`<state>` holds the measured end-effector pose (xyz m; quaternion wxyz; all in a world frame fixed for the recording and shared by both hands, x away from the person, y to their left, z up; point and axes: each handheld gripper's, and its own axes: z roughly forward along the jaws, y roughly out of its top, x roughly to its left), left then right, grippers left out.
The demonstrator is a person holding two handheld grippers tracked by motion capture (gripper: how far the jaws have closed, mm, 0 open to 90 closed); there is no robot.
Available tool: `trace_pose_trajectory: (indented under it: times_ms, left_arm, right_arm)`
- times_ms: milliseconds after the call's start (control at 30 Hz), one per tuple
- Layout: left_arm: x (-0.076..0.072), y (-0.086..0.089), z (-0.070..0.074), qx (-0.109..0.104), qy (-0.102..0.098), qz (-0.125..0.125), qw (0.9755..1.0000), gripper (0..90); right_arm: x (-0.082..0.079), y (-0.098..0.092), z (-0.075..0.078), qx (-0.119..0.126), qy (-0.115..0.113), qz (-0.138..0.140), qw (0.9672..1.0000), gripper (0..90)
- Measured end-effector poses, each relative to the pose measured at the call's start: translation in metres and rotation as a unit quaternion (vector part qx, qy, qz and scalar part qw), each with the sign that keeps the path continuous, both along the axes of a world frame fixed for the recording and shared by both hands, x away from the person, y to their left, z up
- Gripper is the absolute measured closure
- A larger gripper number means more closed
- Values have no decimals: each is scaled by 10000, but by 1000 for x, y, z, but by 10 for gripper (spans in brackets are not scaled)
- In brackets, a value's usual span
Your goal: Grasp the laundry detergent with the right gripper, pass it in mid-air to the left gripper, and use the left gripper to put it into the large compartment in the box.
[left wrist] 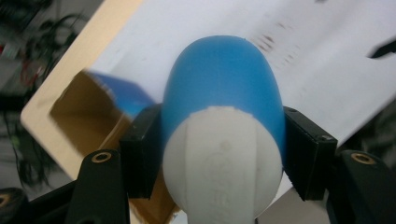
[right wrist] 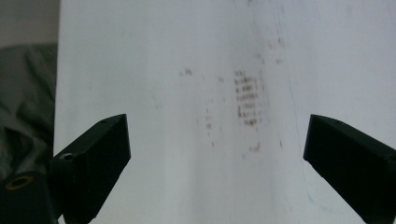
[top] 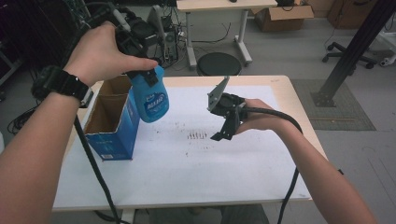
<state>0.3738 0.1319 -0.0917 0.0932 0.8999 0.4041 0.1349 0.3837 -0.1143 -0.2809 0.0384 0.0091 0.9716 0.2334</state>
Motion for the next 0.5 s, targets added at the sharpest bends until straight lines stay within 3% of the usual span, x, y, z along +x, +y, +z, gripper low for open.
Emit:
trace_pose_trajectory:
  times_ms: [33, 133, 167, 200, 233, 267, 300, 333, 367, 500]
  left_arm:
    - [2, 9, 5, -131, -96, 540, 9984, 383]
    - [6, 26, 12, -209, -157, 1175, 9927, 383]
    - [6, 26, 12, -209, -157, 1175, 9927, 383]
    - [8, 37, 15, -196, -163, 1526, 9880, 383]
    - [8, 37, 15, -196, -163, 1526, 9880, 383]
    - [9, 48, 17, -201, -195, 1850, 9823, 383]
    - [9, 48, 17, -201, -195, 1850, 9823, 383]
    - [10, 58, 17, -230, -246, 2135, 9764, 383]
    - [10, 63, 17, -239, -270, 2264, 9734, 383]
    - [10, 82, 17, -252, -276, 2602, 9648, 383]
  right_arm:
    - [1, -9, -1, -190, 2, -99, 9998, 72]
    - [2, -24, -3, -389, -56, -226, 9990, 75]
    - [2, -24, -3, -389, -56, -226, 9990, 75]
    - [3, -34, -2, -451, -100, -310, 9985, 75]
    - [3, -34, -2, -451, -100, -310, 9985, 75]
    - [4, -45, -2, -507, -123, -391, 9979, 75]
    - [4, -45, -2, -507, -123, -391, 9979, 75]
    - [4, -54, -1, -585, -168, -463, 9971, 75]
    - [4, -59, -1, -653, -205, -503, 9964, 75]
    - [5, -77, 2, -769, -222, -602, 9950, 74]
